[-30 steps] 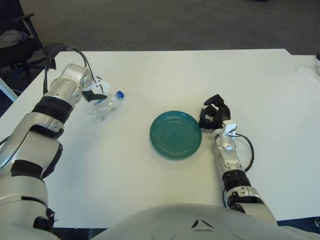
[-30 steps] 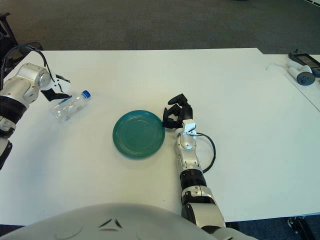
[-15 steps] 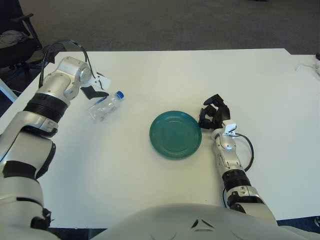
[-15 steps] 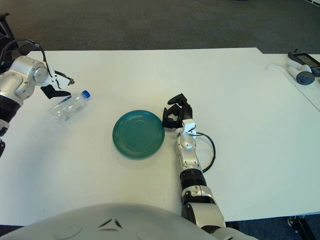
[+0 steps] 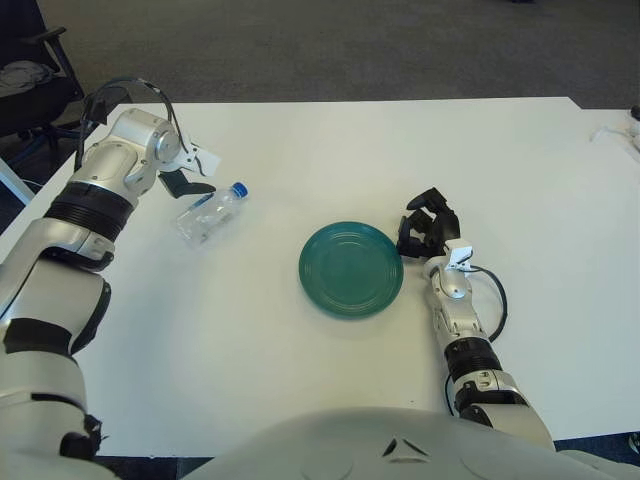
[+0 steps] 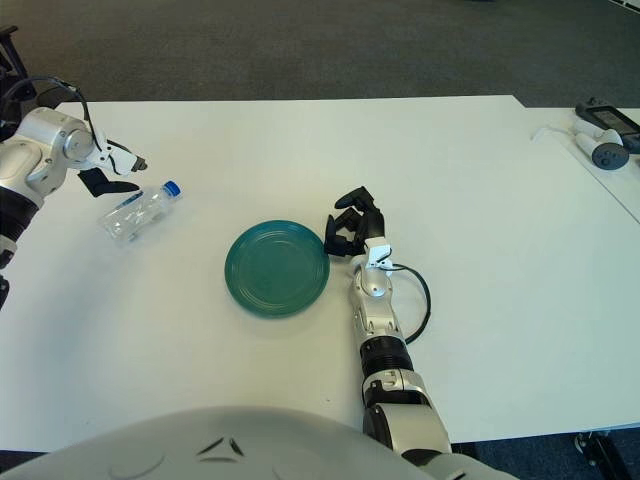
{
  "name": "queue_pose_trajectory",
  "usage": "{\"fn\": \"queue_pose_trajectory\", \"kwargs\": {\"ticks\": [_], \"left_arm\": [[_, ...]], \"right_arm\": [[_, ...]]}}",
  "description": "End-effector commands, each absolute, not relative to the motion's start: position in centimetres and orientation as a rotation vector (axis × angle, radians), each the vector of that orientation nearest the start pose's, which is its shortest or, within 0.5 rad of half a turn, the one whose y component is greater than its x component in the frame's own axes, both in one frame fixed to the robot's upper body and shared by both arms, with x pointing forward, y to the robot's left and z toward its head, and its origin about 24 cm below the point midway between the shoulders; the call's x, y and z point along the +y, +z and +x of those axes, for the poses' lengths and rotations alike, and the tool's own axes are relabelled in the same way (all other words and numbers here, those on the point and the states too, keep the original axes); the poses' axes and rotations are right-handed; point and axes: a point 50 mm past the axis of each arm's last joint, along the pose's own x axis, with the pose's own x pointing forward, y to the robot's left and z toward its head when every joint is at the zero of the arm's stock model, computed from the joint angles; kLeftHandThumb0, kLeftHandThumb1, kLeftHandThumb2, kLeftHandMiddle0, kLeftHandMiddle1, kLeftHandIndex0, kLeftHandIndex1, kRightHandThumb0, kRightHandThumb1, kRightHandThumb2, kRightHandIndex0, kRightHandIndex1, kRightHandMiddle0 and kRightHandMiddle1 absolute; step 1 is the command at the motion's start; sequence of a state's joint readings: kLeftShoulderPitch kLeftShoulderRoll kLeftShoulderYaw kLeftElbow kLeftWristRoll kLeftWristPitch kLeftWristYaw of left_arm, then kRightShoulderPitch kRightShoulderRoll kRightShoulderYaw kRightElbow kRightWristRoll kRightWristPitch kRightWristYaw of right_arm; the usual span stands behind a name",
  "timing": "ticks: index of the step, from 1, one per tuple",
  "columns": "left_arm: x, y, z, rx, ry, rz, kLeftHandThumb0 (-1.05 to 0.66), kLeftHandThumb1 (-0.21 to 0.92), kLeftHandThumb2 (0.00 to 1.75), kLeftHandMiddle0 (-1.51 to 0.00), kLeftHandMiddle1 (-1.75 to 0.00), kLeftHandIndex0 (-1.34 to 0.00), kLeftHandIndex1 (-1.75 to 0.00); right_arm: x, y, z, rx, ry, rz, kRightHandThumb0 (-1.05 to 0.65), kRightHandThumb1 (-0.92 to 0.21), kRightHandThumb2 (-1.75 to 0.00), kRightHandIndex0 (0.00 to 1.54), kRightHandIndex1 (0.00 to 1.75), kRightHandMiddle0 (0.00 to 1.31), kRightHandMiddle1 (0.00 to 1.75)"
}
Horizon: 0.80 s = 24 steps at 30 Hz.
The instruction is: Put the bottle into the plate.
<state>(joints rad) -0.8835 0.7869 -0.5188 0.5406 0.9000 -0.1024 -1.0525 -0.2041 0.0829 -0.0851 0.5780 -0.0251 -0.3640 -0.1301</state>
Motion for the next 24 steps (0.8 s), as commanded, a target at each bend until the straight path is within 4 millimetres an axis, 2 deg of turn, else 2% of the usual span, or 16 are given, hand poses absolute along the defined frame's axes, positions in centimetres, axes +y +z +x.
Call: {"fn": "queue_pose_trajectory", "kwargs": {"ticks": [1,24], "left_arm": [[22.9,15.4,36.3,0.727,-0.772,1.856,-1.05,0.92,1.09,-0.26,-0.01,0.0,0.0],[22.5,11.8,36.8,0.742,-0.814,1.887,-1.05,0.92,1.1,-0.36,-0.04,0.0,0.0]], "right_arm": [[-13.9,-5.1,24.8,0.272,-0.162,0.068,0.0,-0.15,-1.48,0.79,1.63,0.51,1.75],[-14.0,-5.1,24.7,0.272,-0.179,0.074,0.0,-0.14,-1.48,0.79,1.62,0.51,1.75]]}}
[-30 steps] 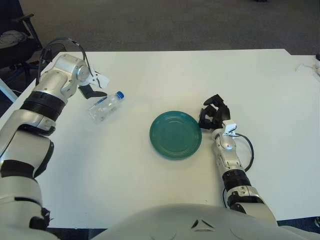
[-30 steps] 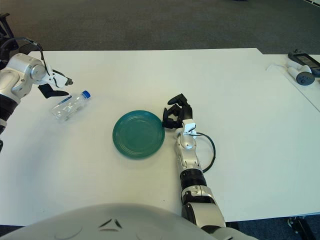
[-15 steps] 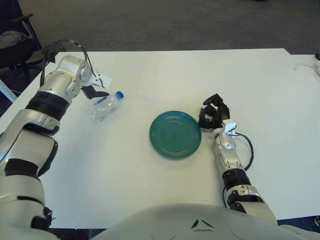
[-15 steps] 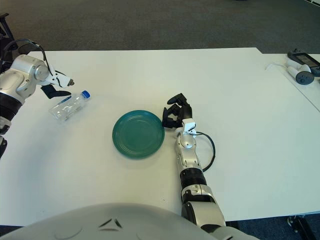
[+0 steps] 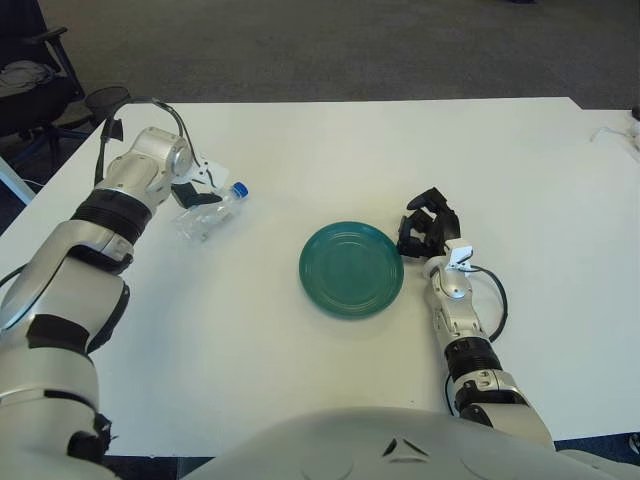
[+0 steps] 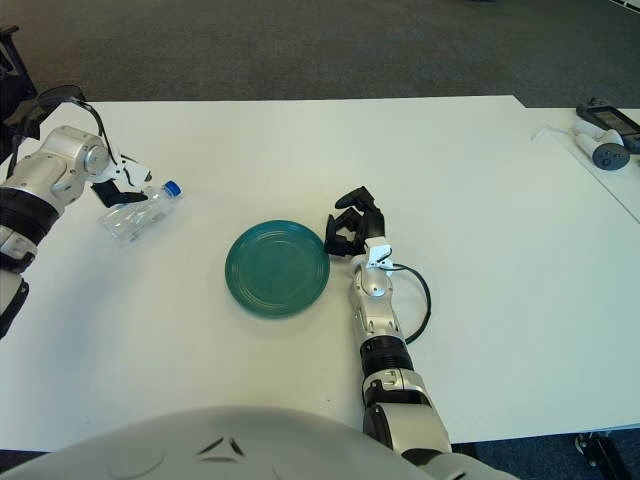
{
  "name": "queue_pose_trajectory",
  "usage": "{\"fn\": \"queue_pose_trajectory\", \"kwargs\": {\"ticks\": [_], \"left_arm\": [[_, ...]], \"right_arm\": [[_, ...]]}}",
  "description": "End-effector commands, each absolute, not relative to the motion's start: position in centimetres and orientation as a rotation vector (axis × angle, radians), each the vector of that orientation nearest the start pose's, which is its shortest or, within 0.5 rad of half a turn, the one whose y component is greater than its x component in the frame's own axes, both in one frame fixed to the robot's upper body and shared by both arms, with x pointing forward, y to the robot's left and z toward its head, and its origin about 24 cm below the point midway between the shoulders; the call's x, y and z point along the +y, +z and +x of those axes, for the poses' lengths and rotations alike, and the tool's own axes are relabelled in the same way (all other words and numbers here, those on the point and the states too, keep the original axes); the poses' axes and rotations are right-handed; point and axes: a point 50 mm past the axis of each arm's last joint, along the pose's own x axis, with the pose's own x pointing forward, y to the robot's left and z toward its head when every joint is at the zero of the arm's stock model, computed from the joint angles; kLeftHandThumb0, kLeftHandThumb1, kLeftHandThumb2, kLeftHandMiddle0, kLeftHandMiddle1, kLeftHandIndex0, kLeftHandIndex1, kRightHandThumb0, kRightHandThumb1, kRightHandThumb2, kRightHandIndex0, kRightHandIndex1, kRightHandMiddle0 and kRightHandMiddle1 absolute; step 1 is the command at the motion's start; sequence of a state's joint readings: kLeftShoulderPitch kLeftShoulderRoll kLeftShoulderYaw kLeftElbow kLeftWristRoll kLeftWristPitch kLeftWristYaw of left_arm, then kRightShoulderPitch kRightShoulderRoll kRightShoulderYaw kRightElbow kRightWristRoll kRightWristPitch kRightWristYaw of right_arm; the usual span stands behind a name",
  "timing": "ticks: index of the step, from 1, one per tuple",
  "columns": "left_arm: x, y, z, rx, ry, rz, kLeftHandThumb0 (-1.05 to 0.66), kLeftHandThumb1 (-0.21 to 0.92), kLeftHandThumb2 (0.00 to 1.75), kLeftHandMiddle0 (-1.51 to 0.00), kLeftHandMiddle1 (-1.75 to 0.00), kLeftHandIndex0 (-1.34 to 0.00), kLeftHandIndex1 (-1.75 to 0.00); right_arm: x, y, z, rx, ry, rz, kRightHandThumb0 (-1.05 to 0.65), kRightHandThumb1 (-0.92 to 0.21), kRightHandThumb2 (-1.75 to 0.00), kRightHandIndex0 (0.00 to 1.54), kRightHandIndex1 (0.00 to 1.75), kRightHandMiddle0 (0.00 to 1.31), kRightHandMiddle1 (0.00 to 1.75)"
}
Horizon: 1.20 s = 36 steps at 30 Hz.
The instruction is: Put the bottle into the plate.
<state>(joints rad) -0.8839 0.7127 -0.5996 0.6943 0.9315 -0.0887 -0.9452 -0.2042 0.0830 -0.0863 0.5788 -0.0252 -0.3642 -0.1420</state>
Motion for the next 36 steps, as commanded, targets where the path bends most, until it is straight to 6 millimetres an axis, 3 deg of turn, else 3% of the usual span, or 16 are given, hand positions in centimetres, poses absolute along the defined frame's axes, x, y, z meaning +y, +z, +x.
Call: {"fn": "queue_pose_trajectory", "kwargs": {"ticks": [1,9,28,36], "left_arm": [[22.5,11.8,36.8,0.741,-0.816,1.889,-1.05,0.92,1.11,-0.37,-0.04,0.0,0.0],[22.0,10.4,36.5,0.748,-0.842,1.863,-1.05,0.92,1.1,-0.42,-0.06,0.0,0.0],[21.7,9.6,36.3,0.76,-0.873,1.869,-1.05,0.92,1.11,-0.42,-0.03,0.0,0.0],[21.5,9.2,36.0,0.765,-0.902,1.867,-1.05,0.92,1.13,-0.51,-0.07,0.0,0.0]], "right_arm": [[-14.0,-5.1,24.7,0.273,-0.18,0.075,0.0,-0.14,-1.48,0.79,1.63,0.51,1.75],[-14.2,-5.1,24.7,0.272,-0.177,0.087,0.0,-0.14,-1.49,0.79,1.63,0.51,1.75],[-14.3,-5.0,24.5,0.277,-0.182,0.068,0.0,-0.14,-1.48,0.8,1.62,0.51,1.75],[-14.4,-5.1,24.5,0.277,-0.185,0.072,0.0,-0.14,-1.48,0.8,1.61,0.52,1.75]]}}
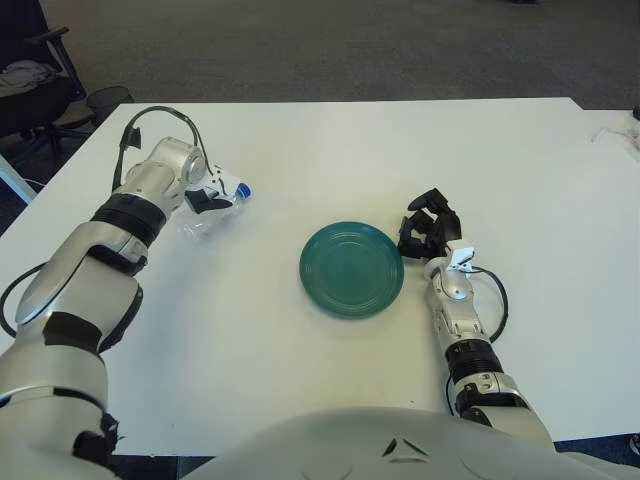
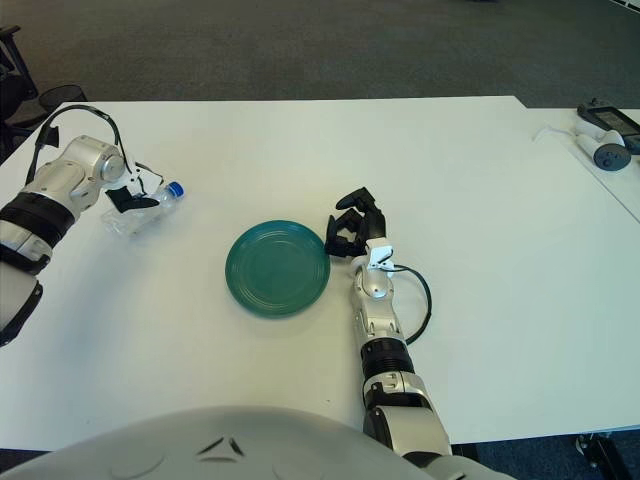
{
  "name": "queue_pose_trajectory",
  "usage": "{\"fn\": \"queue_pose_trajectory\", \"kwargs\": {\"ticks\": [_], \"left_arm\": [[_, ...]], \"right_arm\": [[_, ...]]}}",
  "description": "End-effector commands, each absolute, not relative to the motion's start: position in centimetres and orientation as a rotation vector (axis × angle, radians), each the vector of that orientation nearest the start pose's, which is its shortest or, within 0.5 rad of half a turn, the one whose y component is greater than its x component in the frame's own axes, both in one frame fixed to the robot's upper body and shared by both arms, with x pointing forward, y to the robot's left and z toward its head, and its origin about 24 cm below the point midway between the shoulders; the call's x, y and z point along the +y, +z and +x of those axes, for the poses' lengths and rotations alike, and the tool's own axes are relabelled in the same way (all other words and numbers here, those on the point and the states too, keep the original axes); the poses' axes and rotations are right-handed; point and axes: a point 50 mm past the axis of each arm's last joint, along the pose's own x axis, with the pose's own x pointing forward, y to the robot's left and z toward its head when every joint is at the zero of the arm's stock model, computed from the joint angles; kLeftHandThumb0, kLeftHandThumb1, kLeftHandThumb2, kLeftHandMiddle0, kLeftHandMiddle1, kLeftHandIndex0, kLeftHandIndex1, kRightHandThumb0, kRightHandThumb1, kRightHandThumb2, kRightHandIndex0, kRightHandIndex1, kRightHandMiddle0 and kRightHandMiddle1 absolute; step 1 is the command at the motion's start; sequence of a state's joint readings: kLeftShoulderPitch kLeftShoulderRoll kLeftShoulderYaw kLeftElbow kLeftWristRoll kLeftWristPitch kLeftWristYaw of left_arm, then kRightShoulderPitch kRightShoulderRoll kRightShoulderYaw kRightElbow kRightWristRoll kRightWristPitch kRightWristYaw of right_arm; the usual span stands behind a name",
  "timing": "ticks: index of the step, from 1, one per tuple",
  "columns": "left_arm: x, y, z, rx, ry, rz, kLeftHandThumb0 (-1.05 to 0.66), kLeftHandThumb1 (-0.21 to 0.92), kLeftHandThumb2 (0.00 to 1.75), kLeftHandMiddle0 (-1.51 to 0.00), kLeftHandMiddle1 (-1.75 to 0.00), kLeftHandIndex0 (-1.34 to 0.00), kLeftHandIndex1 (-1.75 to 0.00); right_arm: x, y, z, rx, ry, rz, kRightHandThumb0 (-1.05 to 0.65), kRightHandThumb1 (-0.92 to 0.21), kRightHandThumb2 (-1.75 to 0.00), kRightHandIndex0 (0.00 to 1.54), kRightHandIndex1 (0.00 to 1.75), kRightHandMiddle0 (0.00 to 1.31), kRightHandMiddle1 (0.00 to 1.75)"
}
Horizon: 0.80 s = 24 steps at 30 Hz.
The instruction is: Put the bottle into the plate.
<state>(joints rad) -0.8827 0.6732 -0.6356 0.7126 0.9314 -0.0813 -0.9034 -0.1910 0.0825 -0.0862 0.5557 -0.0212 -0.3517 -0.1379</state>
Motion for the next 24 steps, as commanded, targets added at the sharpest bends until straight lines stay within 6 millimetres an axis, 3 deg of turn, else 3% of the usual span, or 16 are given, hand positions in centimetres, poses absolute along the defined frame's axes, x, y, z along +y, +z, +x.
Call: {"fn": "queue_pose_trajectory", "kwargs": {"ticks": [1,9,11,13,15,18,22,24], "left_arm": [[21.4,9.1,35.9,0.765,-0.905,1.867,-1.05,0.92,1.13,-0.52,-0.07,0.0,0.0],[21.0,8.8,35.6,0.774,-0.966,1.854,-1.05,0.92,1.13,-0.66,-0.2,0.0,0.0],[20.9,8.6,35.5,0.791,-1.012,1.869,-1.05,0.92,1.13,-0.56,-0.73,0.0,0.0],[20.9,8.5,35.4,0.804,-1.055,1.888,-1.05,0.92,1.15,-0.5,-1.13,0.0,0.0],[20.8,8.0,35.4,0.824,-1.086,1.941,-1.05,0.92,1.16,-0.46,-1.41,0.0,0.0],[20.9,7.2,35.4,0.848,-1.093,1.988,-1.05,0.92,1.17,-0.46,-1.58,0.0,0.0],[22.7,3.2,34.2,0.874,-1.001,2.061,-1.05,0.92,1.14,-0.49,-1.65,0.0,0.0],[23.0,2.2,33.9,0.86,-0.962,2.094,-1.05,0.92,1.08,-0.54,-1.7,0.0,0.0]], "right_arm": [[-14.4,-5.1,24.5,0.277,-0.185,0.072,0.0,-0.14,-1.48,0.8,1.61,0.52,1.75],[-14.4,-5.0,24.5,0.281,-0.186,0.072,0.0,-0.14,-1.49,0.8,1.61,0.52,1.75],[-14.4,-5.0,24.5,0.282,-0.187,0.071,0.0,-0.14,-1.49,0.8,1.61,0.52,1.75],[-14.4,-5.0,24.5,0.282,-0.188,0.071,0.0,-0.14,-1.49,0.8,1.61,0.52,1.75],[-14.4,-5.0,24.5,0.282,-0.188,0.07,0.0,-0.14,-1.48,0.8,1.61,0.52,1.75],[-14.4,-5.0,24.5,0.282,-0.185,0.07,0.0,-0.14,-1.48,0.8,1.61,0.51,1.75],[-14.5,-4.9,24.4,0.281,-0.183,0.074,0.0,-0.14,-1.48,0.8,1.61,0.51,1.75],[-14.5,-4.9,24.4,0.282,-0.185,0.073,0.0,-0.14,-1.48,0.8,1.61,0.51,1.75]]}}
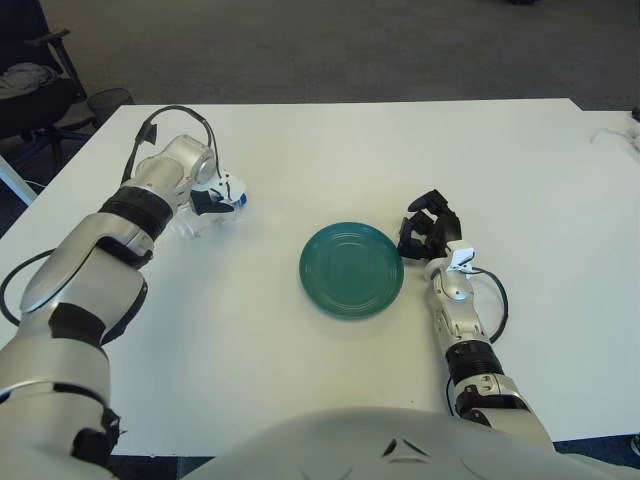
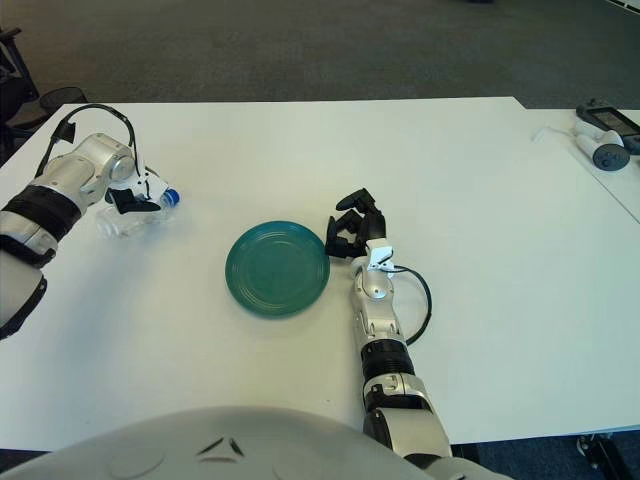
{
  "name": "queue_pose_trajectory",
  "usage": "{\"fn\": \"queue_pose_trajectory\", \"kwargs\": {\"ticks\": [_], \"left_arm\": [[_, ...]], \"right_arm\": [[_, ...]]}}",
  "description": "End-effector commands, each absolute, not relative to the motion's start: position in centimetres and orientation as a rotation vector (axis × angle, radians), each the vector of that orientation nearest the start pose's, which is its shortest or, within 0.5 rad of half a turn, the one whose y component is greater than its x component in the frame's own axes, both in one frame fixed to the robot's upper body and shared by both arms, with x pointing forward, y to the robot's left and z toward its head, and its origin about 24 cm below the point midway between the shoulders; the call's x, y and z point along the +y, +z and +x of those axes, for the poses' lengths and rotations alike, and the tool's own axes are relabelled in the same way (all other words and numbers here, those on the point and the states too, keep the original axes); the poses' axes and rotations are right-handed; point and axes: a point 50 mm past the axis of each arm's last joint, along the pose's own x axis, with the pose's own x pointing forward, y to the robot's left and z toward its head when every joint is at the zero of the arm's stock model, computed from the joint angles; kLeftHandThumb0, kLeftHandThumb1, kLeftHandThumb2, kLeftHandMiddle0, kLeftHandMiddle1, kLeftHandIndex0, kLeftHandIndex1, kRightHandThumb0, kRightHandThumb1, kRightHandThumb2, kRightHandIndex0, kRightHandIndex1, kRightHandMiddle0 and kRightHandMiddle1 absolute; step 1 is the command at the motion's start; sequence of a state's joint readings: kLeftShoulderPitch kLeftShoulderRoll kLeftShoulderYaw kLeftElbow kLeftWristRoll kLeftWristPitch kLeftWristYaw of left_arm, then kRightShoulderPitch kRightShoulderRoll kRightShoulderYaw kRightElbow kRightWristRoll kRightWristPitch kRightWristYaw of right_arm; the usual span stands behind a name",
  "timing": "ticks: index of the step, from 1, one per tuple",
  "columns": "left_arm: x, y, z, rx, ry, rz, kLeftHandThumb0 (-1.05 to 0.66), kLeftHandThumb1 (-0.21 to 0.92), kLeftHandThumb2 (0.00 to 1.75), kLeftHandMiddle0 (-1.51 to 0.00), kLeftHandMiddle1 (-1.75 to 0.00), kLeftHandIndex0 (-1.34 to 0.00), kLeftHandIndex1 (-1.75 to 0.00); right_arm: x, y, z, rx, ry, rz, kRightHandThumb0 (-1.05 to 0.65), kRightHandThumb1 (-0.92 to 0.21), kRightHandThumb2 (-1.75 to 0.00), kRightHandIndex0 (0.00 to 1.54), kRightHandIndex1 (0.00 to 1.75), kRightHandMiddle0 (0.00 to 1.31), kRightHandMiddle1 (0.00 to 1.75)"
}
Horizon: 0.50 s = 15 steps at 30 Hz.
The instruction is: Put the bottle into the plate.
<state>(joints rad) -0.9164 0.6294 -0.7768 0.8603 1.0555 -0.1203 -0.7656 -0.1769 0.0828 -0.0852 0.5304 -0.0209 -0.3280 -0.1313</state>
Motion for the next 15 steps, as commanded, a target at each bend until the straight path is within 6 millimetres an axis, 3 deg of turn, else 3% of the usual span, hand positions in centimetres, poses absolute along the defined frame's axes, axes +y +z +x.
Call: {"fn": "queue_pose_trajectory", "kwargs": {"ticks": [1,9,15], "left_arm": [[23.1,1.9,33.8,0.852,-0.943,2.097,-1.05,0.92,1.07,-0.55,-1.71,0.0,0.0],[23.3,0.7,33.5,0.871,-0.891,2.092,-1.05,0.92,0.99,-0.66,-1.74,0.0,0.0],[23.0,-0.8,32.7,0.898,-0.897,2.103,-1.05,0.92,1.03,-0.6,-1.75,0.0,0.0]], "right_arm": [[-14.5,-4.9,24.4,0.282,-0.185,0.072,0.0,-0.14,-1.48,0.8,1.61,0.51,1.75],[-14.7,-4.7,24.4,0.279,-0.178,0.065,0.0,-0.14,-1.48,0.8,1.62,0.51,1.75],[-14.8,-4.6,24.4,0.283,-0.183,0.058,0.0,-0.14,-1.48,0.8,1.62,0.51,1.75]]}}
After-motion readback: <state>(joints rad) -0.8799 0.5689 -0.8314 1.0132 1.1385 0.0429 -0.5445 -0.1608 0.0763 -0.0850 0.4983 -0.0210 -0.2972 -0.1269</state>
